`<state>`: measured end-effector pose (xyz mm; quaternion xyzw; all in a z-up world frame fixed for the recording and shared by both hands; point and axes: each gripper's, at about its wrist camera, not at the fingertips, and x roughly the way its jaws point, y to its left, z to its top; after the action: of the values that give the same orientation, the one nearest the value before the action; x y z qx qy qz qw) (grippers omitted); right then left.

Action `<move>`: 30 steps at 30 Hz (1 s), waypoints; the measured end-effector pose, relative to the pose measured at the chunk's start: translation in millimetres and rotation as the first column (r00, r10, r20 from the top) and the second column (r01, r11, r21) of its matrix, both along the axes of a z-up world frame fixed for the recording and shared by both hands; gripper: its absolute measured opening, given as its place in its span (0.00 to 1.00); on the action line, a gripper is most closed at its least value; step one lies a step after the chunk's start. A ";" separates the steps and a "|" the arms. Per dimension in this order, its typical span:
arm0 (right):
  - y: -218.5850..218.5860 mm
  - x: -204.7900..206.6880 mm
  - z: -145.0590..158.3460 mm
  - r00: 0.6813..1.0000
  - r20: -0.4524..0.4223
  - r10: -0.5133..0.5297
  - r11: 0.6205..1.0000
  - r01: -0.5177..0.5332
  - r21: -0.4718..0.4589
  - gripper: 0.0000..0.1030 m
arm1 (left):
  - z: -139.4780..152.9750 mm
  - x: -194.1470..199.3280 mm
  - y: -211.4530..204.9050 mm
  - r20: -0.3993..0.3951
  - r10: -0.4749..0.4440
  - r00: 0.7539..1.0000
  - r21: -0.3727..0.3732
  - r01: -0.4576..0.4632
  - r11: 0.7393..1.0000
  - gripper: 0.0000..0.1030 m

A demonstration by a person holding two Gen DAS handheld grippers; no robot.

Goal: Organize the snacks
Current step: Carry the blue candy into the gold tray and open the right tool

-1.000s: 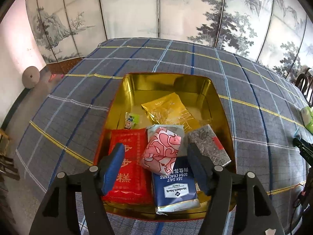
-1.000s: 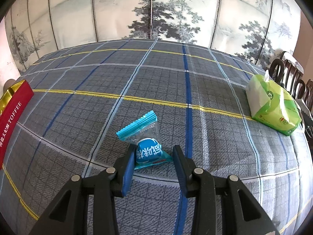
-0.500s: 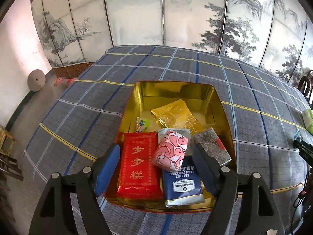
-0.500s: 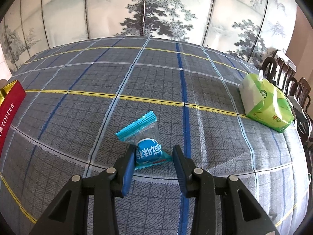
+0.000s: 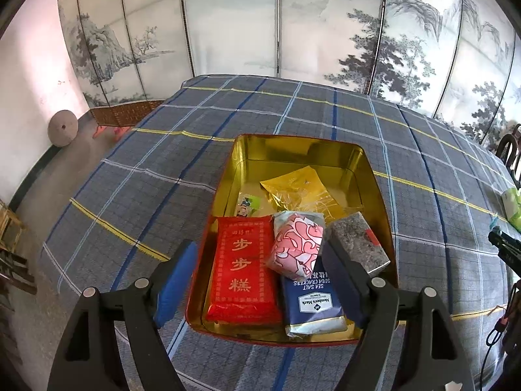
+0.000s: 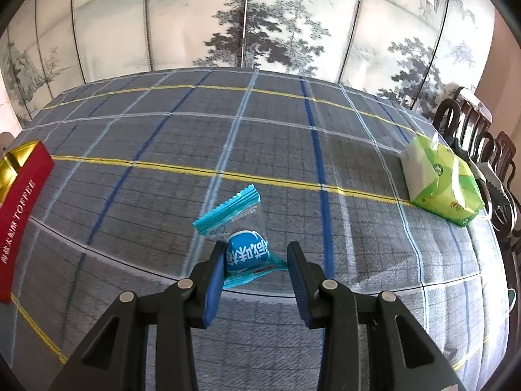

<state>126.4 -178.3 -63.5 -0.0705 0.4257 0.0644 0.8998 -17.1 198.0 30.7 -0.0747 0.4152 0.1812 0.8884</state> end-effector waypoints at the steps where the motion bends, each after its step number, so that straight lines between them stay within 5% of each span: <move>1: 3.9 -2.1 2.2 1.000 0.001 0.006 1.000 -0.006 0.004 0.37 | 0.0 0.0 0.1 -0.001 -0.001 1.000 0.001 0.001 1.000 0.74; 17: 93.7 -37.2 44.6 0.980 0.010 0.198 0.971 -0.197 0.133 0.37 | 5.0 -14.3 9.5 0.009 0.030 0.999 0.001 -0.030 1.000 0.78; 30: 198.7 -94.9 62.9 0.881 0.004 0.472 0.867 -0.466 0.177 0.37 | 8.4 -36.3 39.4 0.017 0.111 0.994 -0.012 -0.111 0.994 0.79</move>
<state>31.5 20.4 -0.6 -0.0922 0.4061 0.3190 0.8514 -53.4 237.4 39.1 -0.1039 0.4034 0.2272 0.8803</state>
